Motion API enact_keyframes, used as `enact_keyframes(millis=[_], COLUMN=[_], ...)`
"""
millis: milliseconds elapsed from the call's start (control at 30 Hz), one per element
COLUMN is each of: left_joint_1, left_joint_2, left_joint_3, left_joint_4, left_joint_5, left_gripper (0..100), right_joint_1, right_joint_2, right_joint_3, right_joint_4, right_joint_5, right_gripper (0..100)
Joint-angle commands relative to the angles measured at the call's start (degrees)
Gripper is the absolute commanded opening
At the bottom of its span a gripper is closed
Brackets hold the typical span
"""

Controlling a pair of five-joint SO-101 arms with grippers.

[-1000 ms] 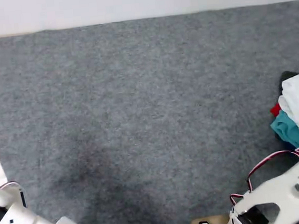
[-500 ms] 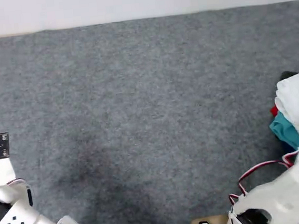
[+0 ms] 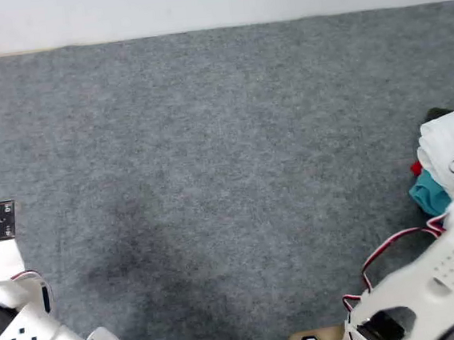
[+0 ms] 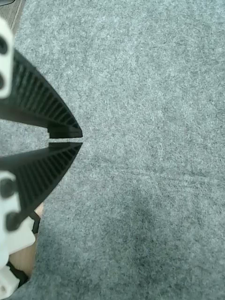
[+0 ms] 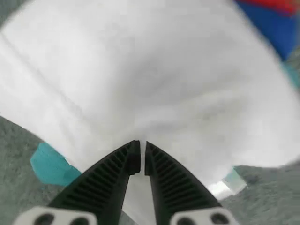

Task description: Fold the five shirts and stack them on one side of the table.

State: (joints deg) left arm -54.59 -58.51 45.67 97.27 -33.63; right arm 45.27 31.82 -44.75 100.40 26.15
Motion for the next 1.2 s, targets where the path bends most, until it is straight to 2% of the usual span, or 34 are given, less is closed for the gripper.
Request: enact_keyframes(millis=[0,300,633,700,833,900,967,1133,1167], left_joint_1=[0.4,0.5,0.5,0.5,0.5,0.5,0.4,0.4,0.4], left_joint_2=[-0.8,-0.8,-0.8,-0.8,-0.8,-0.8,-0.8,-0.8,-0.8], left_joint_3=[-0.7,-0.7,-0.7,-0.7,-0.7,-0.7,-0.7,-0.7,-0.7], left_joint_4=[-1.0,-2.2,-2.5,-2.5,-2.5,-2.5,-2.5,-2.4,-2.3], left_joint_5=[-0.4,-0.4,-0.4,-0.4,-0.4,-0.4,-0.4,-0.4,-0.4], left_gripper=[3,3,3,3,3,3,3,3,3], right_joint_1=[0.0,-0.8,-1.9,-1.9,-1.5,-0.2,0.8,3.6,4.0], right_joint_2=[0.5,-3.6,-16.6,-19.3,-23.3,-24.2,-24.1,-23.9,-23.3], right_joint_3=[1.3,17.6,18.7,18.6,18.6,18.6,18.6,19.0,19.1], right_joint_4=[2.3,2.3,2.0,2.0,1.4,-0.1,-3.0,-10.2,-11.1], right_joint_5=[-1.2,0.9,1.4,1.4,1.5,1.5,1.5,1.7,2.1], right_gripper=[1.0,1.0,1.3,4.2,16.5,18.5,15.8,0.6,0.9])
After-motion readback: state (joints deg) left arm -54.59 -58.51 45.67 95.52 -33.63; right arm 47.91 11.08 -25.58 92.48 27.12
